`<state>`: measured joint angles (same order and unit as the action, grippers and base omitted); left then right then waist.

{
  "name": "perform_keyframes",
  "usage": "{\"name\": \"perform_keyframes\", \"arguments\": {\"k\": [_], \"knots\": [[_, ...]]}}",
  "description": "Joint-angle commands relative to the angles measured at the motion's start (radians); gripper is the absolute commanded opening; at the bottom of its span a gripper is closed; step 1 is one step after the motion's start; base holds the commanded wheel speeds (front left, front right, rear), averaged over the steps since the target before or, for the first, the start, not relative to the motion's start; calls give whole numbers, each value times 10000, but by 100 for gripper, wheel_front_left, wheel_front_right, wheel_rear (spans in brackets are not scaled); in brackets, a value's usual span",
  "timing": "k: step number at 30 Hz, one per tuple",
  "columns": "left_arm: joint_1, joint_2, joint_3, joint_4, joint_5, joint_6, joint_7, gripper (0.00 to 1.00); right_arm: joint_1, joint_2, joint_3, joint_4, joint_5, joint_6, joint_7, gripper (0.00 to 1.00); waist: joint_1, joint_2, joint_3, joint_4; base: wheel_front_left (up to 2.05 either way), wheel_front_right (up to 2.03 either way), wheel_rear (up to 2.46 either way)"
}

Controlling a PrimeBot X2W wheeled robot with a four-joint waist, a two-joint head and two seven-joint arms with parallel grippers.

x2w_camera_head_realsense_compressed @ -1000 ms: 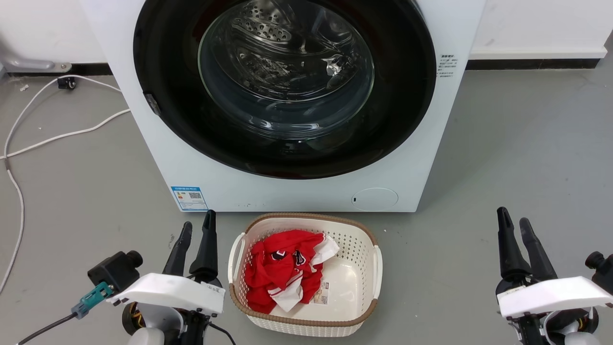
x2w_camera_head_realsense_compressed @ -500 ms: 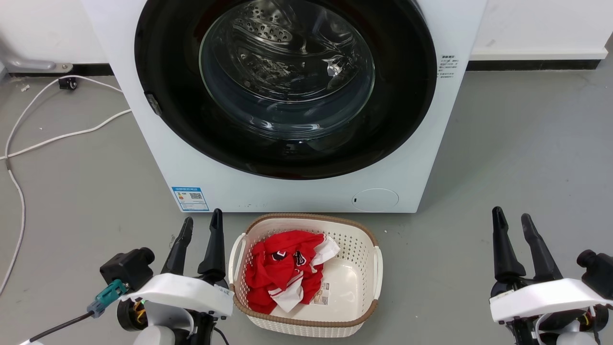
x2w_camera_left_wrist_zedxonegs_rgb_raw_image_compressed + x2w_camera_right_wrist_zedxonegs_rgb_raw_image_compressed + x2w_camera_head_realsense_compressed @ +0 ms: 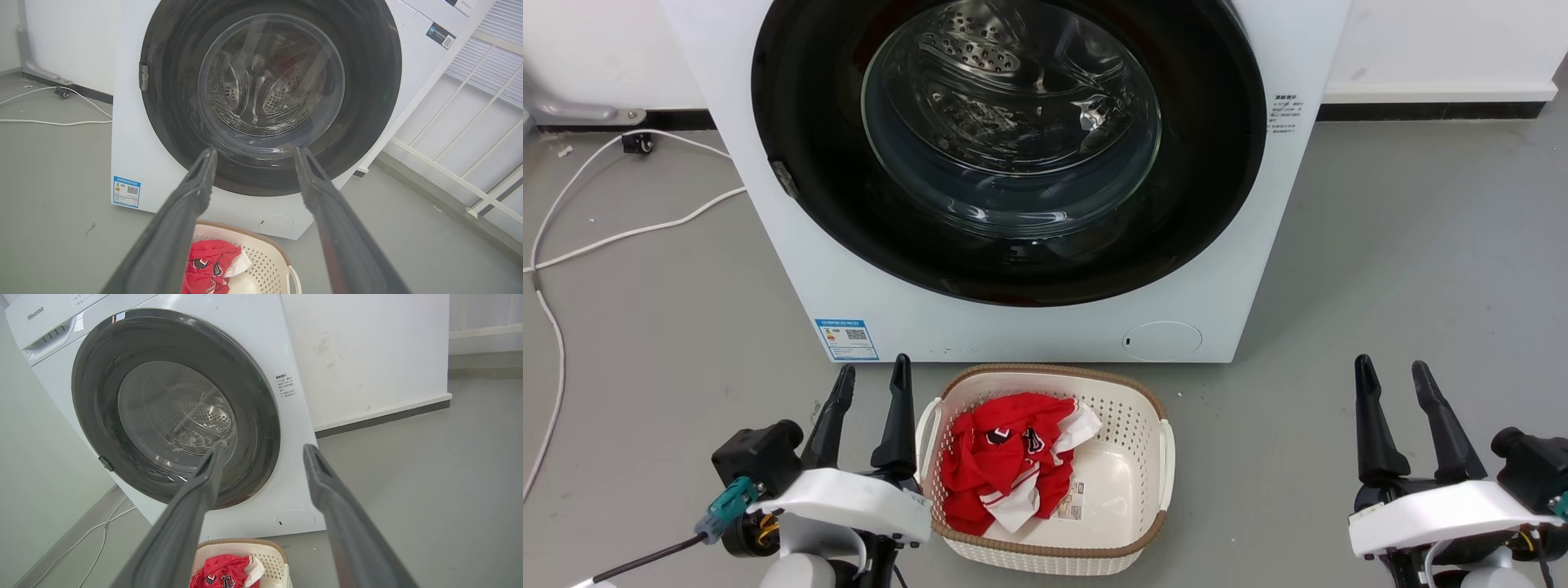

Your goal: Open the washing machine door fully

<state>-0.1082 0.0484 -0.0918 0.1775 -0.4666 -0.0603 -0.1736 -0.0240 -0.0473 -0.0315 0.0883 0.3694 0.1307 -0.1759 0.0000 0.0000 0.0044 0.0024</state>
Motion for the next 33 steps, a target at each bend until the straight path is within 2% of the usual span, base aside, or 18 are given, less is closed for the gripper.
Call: {"name": "perform_keyframes", "arguments": {"k": [1,33], "knots": [[-203,24,-71,-53,369,70,-134,100,-15,-38,25,-154,-430,0,-113,100,0,0,8,1,0,0,0],[-223,25,-195,-47,2931,443,-775,100,109,-45,201,162,-2692,-1,-508,100,0,0,29,19,0,0,0]]}}
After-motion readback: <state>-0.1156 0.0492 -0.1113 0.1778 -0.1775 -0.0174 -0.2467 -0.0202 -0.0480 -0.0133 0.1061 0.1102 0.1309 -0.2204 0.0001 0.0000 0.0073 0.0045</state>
